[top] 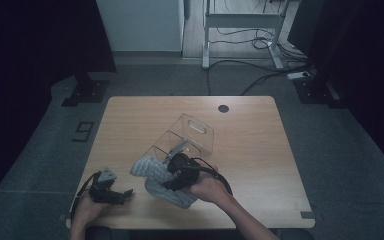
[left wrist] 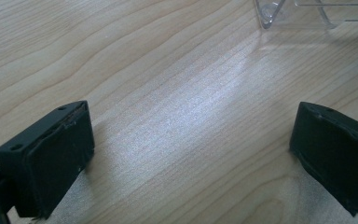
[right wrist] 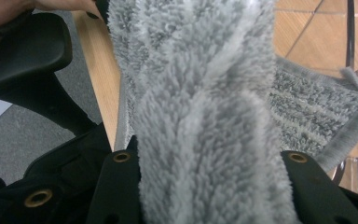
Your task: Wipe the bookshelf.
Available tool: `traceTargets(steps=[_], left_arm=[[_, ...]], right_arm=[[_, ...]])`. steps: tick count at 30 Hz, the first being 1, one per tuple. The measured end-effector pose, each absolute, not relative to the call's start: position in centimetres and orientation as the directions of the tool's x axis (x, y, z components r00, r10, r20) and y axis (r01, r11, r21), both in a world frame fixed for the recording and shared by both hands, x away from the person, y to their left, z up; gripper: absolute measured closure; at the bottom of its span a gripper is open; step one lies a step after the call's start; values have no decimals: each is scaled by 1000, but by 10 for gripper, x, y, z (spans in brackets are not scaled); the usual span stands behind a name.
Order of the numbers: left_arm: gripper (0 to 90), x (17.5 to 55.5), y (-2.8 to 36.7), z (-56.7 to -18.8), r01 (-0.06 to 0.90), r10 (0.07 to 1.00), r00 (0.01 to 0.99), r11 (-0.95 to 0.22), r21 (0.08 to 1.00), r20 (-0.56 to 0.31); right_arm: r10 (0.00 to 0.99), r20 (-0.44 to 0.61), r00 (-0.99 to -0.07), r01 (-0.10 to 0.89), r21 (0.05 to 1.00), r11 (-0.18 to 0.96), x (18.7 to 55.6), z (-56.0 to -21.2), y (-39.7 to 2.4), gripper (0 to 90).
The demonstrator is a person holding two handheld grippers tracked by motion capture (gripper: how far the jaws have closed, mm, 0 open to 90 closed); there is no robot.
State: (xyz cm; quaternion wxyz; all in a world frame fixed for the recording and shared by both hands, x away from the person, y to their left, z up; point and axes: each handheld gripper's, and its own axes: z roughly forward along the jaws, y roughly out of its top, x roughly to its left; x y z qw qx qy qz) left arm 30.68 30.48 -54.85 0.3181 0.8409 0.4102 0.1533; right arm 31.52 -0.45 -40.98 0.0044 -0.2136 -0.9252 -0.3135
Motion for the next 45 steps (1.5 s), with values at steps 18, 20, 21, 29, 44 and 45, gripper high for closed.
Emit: traceTargets(steps=[18, 20, 21, 29, 44, 45], left_arm=[[0, 307, 304, -549, 595, 791, 611, -458, 660, -3], [0, 307, 304, -549, 596, 792, 611, -457, 660, -3], [0, 307, 304, -548, 596, 792, 611, -457, 660, -4], [0, 307, 304, -548, 598, 793, 610, -456, 659, -4], [0, 307, 304, -549, 599, 795, 606, -453, 660, -4], [0, 307, 304, -549, 599, 796, 606, -453, 660, -4]], right_arm=[[409, 160, -898, 422, 573, 703, 308, -448, -18, 610], [409, 159, -898, 421, 574, 702, 307, -451, -19, 613], [410, 164, -897, 425, 575, 700, 307, -453, -19, 615], [412, 166, -896, 426, 584, 691, 306, -468, -20, 622], [418, 169, -893, 429, 601, 674, 304, -489, -22, 631], [419, 168, -893, 429, 600, 675, 304, -490, -22, 631]])
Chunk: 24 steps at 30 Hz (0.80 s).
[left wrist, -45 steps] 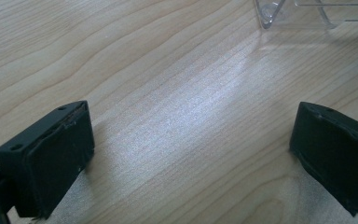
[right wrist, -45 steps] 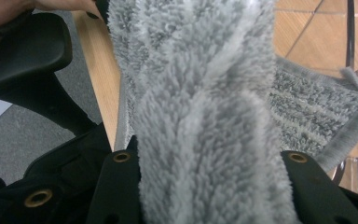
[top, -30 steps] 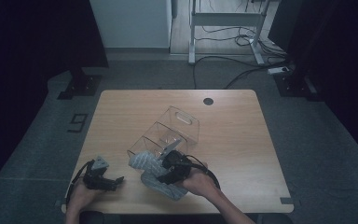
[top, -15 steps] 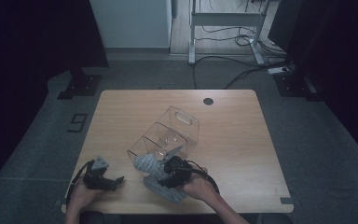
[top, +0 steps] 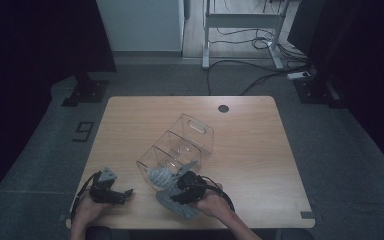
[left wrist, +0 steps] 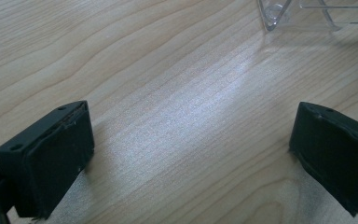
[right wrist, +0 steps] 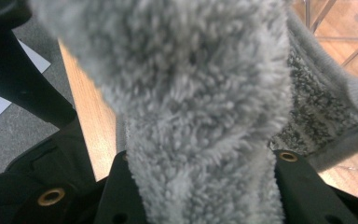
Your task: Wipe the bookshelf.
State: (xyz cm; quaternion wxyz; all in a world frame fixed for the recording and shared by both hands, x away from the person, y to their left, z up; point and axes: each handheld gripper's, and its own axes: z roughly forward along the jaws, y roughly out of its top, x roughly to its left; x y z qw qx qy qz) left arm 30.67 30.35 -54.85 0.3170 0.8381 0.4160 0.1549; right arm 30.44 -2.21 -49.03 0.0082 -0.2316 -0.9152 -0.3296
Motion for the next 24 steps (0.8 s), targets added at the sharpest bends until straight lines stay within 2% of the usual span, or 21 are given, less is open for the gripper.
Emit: traceTargets(steps=[15, 24], left_arm=[[0, 307, 303, -548, 600, 796, 606, -453, 660, -4], [0, 307, 304, -548, 600, 796, 606, -453, 660, -5]], right_arm=[[428, 176, -886, 447, 564, 694, 303, -521, -24, 630], [422, 161, -892, 432, 578, 692, 299, -509, -29, 625]])
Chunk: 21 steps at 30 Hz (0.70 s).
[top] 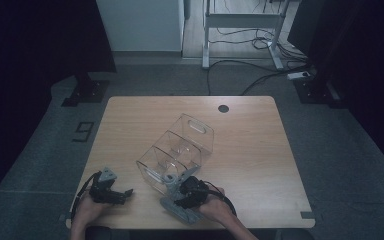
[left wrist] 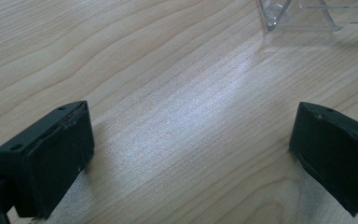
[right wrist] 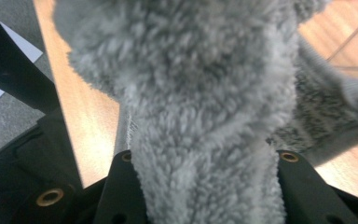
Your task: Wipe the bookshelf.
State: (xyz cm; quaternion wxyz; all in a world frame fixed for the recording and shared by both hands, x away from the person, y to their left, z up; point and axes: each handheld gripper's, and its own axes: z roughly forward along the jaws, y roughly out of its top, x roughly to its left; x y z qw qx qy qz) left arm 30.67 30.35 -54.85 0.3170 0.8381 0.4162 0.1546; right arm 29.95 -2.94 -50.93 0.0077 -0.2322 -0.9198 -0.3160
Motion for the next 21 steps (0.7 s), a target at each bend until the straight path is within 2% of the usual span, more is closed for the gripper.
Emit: traceTargets(steps=[9, 21], left_arm=[[0, 307, 303, -549, 600, 796, 605, -451, 661, -5], [0, 307, 303, -549, 600, 798, 603, -451, 660, -4]], right_arm=[[416, 154, -896, 415, 624, 662, 294, -475, -48, 633], [449, 129, -884, 420, 641, 643, 295, -438, -77, 639]])
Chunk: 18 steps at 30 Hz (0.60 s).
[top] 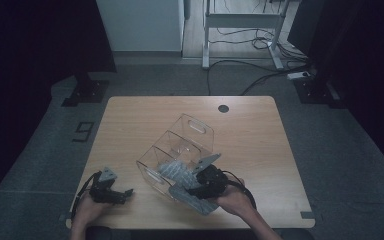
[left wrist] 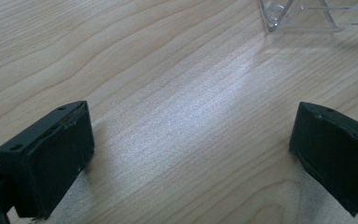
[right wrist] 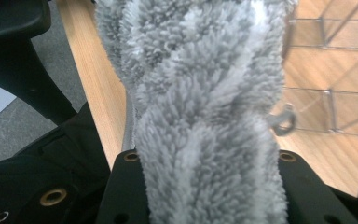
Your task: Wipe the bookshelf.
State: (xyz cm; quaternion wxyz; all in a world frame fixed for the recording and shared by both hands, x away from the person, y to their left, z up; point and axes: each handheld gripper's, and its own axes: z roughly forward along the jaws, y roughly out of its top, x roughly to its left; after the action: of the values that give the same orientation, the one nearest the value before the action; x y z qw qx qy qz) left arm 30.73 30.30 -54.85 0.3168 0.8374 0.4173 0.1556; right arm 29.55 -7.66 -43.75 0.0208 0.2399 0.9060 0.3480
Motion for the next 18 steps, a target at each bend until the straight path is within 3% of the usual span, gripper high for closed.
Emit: traceTargets(steps=[18], left_arm=[[0, 308, 303, -549, 601, 799, 601, -450, 661, -3]], right_arm=[[535, 94, -840, 457, 655, 602, 310, -396, -122, 635]])
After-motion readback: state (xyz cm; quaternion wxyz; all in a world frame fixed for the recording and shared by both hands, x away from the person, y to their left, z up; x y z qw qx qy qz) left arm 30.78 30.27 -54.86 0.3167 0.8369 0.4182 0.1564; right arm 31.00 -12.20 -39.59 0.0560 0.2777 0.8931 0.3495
